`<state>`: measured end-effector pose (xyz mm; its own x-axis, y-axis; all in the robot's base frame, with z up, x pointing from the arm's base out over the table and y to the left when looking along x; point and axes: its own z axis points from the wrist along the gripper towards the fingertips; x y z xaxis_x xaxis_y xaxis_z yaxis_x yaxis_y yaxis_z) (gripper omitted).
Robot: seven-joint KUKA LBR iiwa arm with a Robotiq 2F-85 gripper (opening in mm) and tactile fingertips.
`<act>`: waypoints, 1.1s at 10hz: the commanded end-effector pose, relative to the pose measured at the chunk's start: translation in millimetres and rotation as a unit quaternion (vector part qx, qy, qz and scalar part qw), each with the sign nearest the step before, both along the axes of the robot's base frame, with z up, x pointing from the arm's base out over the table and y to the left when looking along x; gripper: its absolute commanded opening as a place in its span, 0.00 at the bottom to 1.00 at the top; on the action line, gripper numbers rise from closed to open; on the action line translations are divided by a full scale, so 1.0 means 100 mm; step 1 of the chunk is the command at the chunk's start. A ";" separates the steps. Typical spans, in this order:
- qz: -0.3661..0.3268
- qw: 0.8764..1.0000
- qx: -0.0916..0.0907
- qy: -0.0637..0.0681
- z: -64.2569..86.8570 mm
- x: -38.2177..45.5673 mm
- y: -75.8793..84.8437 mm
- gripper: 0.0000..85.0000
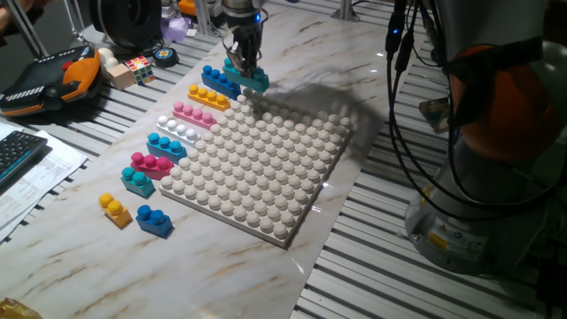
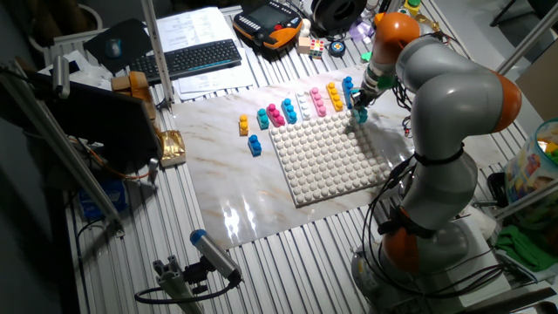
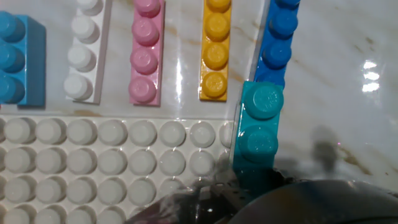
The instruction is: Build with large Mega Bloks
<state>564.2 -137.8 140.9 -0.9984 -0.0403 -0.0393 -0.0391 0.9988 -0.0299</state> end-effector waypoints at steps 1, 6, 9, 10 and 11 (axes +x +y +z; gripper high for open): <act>0.006 1.000 -0.001 0.000 -0.01 -0.016 0.02 0.01; 0.017 1.000 0.004 -0.001 -0.05 -0.039 0.04 0.01; 0.014 1.000 0.003 -0.021 -0.05 -0.039 0.04 0.01; 0.015 1.000 0.007 -0.026 -0.05 -0.039 0.04 0.01; 0.017 0.999 0.005 -0.029 -0.05 -0.039 0.04 0.01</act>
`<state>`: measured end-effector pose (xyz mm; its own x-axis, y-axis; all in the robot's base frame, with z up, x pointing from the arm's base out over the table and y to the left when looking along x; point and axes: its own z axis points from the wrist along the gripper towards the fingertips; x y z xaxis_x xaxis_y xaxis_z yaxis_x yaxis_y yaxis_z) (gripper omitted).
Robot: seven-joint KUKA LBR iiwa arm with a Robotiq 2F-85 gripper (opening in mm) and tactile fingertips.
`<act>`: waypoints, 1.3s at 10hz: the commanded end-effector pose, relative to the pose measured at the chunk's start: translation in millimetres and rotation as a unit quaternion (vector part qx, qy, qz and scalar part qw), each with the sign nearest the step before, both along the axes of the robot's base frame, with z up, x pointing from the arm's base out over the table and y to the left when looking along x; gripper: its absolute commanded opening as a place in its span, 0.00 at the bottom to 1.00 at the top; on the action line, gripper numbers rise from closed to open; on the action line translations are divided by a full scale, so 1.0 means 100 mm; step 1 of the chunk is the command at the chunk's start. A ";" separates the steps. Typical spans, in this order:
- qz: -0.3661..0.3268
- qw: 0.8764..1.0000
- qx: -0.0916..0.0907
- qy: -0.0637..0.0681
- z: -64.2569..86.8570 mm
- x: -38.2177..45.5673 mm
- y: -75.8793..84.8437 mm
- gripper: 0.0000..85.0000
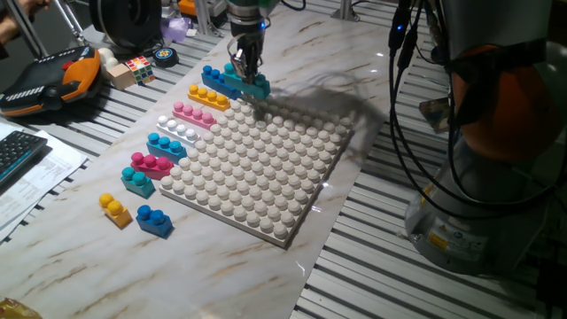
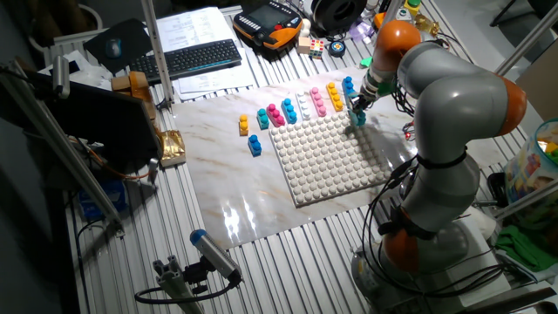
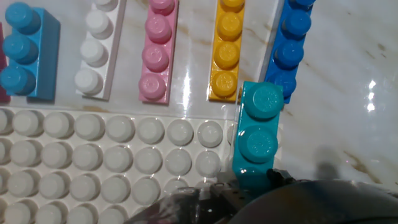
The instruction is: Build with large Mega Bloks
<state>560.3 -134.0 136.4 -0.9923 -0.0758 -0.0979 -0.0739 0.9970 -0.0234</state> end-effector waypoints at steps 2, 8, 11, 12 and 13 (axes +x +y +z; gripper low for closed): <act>0.013 1.000 -0.005 0.002 0.00 -0.013 -0.02 0.01; 0.021 1.000 0.008 -0.007 -0.19 -0.192 -0.02 0.01; 0.021 1.000 0.004 -0.005 -0.23 -0.198 -0.02 0.01; 0.021 1.000 0.004 -0.005 -0.26 -0.205 -0.02 0.01; 0.021 1.000 0.003 -0.005 -0.29 -0.209 -0.02 0.01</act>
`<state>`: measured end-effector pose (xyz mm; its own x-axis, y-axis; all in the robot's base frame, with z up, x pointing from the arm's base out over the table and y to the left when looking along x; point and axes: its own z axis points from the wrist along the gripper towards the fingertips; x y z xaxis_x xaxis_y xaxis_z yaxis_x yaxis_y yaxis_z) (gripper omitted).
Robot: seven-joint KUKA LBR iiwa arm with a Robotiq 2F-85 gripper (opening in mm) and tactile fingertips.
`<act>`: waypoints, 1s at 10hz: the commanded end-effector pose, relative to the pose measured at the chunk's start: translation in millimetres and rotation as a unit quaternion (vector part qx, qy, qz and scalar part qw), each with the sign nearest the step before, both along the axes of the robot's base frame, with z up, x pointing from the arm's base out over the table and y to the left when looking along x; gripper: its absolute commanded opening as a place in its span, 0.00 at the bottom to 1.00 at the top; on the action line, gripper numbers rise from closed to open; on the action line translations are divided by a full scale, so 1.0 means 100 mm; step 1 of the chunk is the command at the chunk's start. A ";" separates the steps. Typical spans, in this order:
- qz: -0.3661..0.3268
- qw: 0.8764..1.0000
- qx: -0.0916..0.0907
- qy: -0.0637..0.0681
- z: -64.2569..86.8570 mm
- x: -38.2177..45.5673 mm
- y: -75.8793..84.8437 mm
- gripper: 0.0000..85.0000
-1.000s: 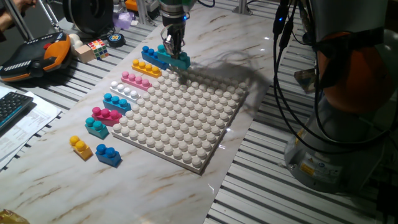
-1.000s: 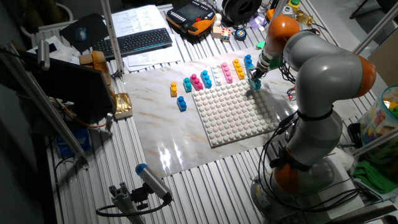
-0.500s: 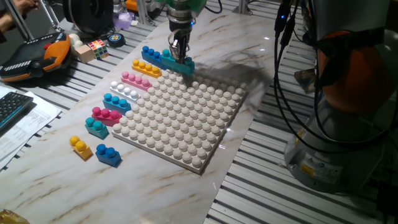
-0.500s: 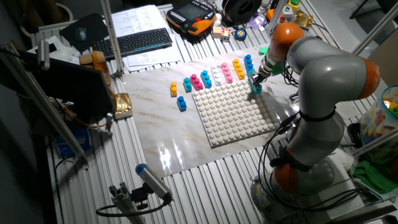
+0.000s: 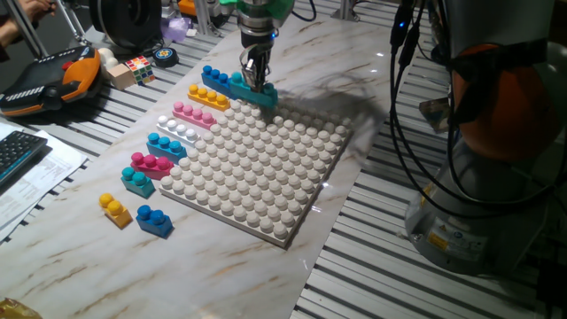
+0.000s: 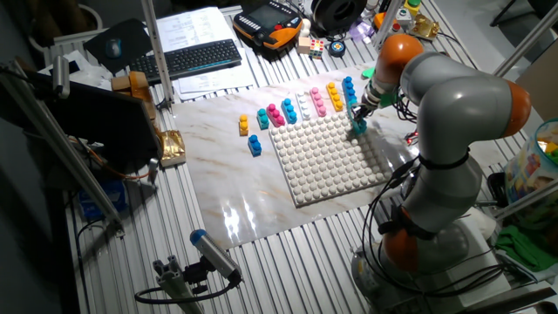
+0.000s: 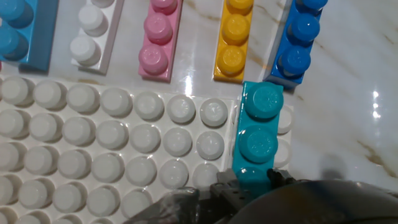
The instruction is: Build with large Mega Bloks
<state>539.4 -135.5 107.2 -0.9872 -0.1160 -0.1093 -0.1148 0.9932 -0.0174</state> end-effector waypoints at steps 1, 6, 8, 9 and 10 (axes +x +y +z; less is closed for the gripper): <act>0.001 1.000 0.001 0.000 -0.02 0.001 0.00 0.01; 0.002 1.000 0.005 0.000 -0.08 0.002 0.01 0.01; 0.002 1.000 0.007 -0.001 -0.09 -0.004 0.02 0.01; 0.003 1.000 0.008 -0.001 -0.10 -0.008 0.03 0.01; 0.003 1.000 0.008 -0.001 -0.10 -0.010 0.03 0.01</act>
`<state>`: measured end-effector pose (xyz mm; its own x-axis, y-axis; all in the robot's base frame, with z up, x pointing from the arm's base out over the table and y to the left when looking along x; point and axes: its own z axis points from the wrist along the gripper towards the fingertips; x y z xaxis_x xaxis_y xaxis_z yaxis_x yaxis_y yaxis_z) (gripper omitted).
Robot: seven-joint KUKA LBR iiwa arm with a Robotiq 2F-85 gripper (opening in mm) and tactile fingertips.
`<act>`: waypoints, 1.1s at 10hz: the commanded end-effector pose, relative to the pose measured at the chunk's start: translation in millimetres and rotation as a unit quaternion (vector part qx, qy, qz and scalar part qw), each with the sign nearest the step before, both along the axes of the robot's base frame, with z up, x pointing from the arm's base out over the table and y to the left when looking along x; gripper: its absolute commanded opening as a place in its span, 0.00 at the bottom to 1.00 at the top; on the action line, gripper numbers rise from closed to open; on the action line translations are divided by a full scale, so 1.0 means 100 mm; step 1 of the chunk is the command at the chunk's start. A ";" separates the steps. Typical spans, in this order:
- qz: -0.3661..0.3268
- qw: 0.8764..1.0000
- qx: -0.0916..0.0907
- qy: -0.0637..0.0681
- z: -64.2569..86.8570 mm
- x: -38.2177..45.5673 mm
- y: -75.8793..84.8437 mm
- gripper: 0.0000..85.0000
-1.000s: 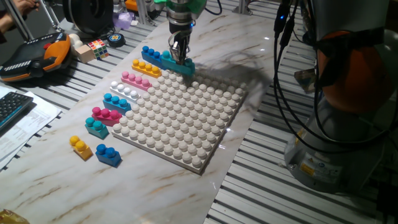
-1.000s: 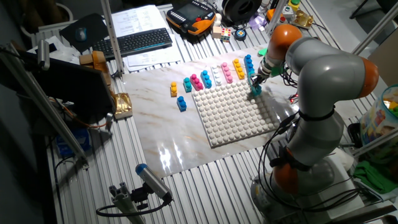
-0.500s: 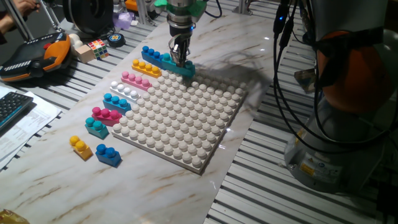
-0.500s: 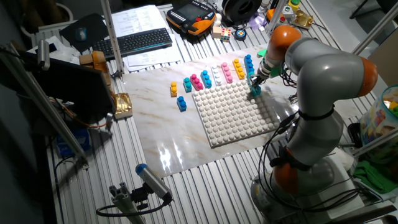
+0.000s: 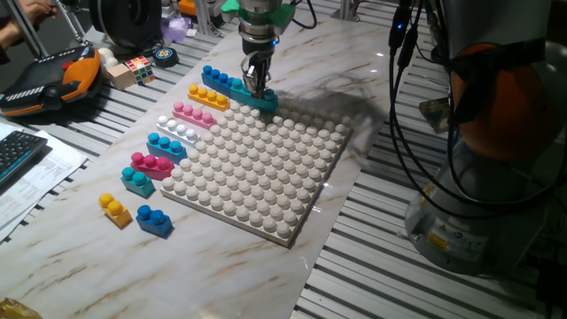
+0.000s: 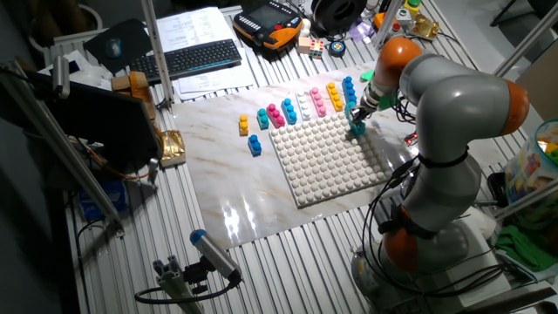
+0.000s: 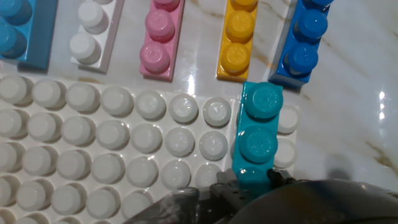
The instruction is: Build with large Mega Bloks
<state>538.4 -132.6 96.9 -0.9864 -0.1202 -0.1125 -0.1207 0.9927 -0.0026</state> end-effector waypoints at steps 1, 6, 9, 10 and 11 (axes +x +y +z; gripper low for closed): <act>0.000 1.000 0.000 0.000 0.00 0.002 0.00 0.01; 0.002 1.000 0.003 -0.003 -0.07 0.002 0.00 0.01; 0.002 1.000 0.004 -0.004 -0.10 0.000 0.00 0.01; 0.001 1.000 0.004 -0.005 -0.12 0.003 0.00 0.01; 0.001 1.000 0.005 -0.005 -0.14 0.008 0.01 0.01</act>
